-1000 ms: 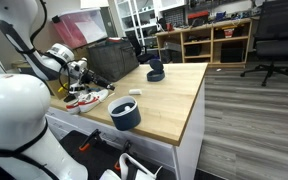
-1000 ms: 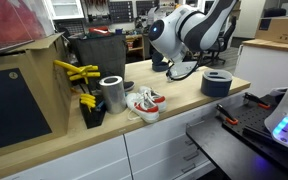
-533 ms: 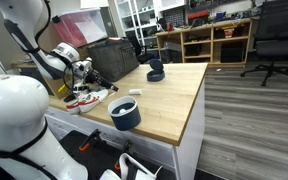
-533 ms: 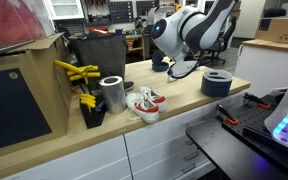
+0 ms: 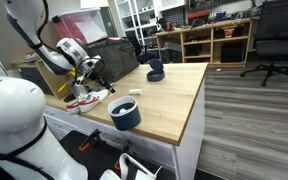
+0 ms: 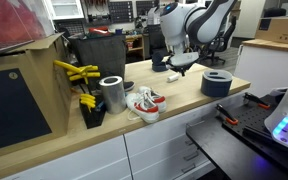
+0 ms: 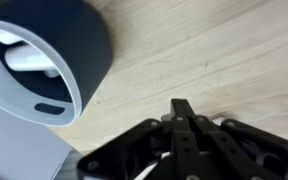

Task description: Put the two white objects in the white and grey container.

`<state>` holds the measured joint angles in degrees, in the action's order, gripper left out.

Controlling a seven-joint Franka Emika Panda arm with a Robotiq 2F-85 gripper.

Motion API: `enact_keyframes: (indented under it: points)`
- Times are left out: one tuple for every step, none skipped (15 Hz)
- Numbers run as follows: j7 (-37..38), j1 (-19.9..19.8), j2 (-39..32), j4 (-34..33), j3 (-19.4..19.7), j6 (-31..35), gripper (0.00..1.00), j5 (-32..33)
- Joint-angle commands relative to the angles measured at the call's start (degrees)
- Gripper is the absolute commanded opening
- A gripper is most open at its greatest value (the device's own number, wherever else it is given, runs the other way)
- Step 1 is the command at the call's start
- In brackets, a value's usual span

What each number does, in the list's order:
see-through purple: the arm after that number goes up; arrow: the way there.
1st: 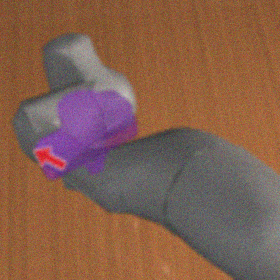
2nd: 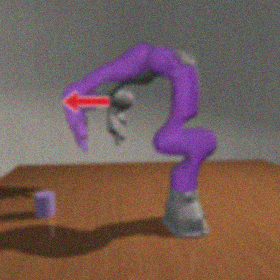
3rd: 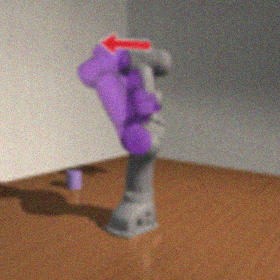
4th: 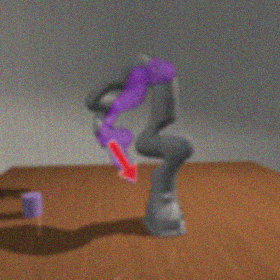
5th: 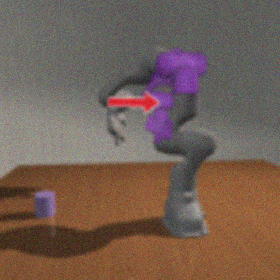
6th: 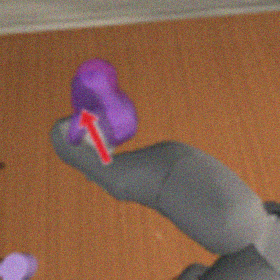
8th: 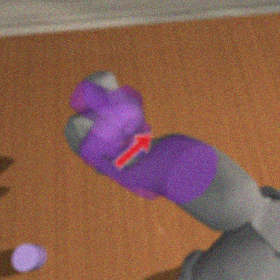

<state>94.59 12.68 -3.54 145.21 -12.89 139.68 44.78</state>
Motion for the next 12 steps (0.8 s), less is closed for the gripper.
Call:
enact_keyframes:
  points:
    - [-16.2,-0.69,2.71,3.1,-0.12,5.38,0.0,-13.05]
    - [-21.0,-0.4,2.77,3.3,-0.38,5.32,0.0,-17.92]
    - [-25.98,-0.16,2.97,3.75,-0.6,5.13,0.0,-23.26]
    - [-30.85,0.11,2.9,3.66,-0.96,4.1,0.0,-28.6]
    - [-35.81,0.2,2.93,3.72,-1.12,3.43,0.0,-33.84]
    - [-40.54,0.13,4.18,3.95,-1.22,2.08,0.0,-38.91]
    - [-45.14,0.06,5.75,3.93,-1.3,0.0,0.0,-43.89]
    - [-49.84,-0.17,8.02,4.17,-1.1,-2.72,0.0,-48.85]
    - [-54.57,-0.66,10.35,4.37,-0.34,-6.02,0.0,-52.86]
    - [-57.3,-0.95,12.18,4.43,0.44,-9.09,0.0,-54.91]
    - [-58.63,-1.25,13.96,4.46,1.09,-11.96,0.0,-55.8]
    - [-59.56,-1.63,15.59,4.29,1.68,-14.94,0.0,-56.13]
